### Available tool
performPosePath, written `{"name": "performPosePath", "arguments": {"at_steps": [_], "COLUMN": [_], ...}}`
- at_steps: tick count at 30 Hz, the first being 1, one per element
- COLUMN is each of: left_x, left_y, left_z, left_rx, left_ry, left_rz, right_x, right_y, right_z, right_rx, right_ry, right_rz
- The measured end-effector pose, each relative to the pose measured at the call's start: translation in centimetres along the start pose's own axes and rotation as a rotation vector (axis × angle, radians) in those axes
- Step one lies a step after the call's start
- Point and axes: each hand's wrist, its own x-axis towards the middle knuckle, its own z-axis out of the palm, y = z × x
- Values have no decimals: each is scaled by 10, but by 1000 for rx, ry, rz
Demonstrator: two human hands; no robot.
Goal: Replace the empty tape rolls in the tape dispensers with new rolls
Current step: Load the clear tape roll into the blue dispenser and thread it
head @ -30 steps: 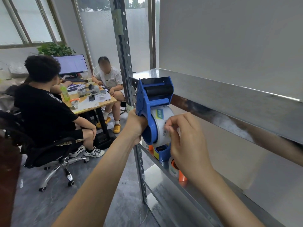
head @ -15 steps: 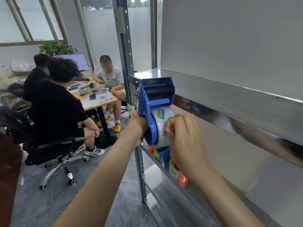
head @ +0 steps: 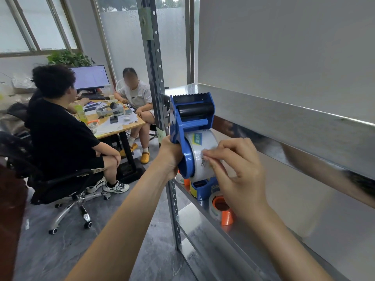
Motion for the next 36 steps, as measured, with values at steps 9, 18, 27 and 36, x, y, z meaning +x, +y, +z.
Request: {"name": "performPosePath", "arguments": {"at_steps": [9,18,27,36], "left_x": [1,1,-3,0], "left_y": [-3,4,6,11], "left_z": [-1,-4,-3,-2], "left_rx": [-35,-45,-33,-20], "left_ry": [29,-7,-19,-51], "left_rz": [-6,4,27,9], "right_x": [-2,2,2,6], "right_y": [-14,-16,-12,-10], "right_z": [5,-7,-11,-8], "right_rx": [-3,154,96,28], "right_ry": [-66,-156,-151,-189], "right_rz": [29,92,7,33]}}
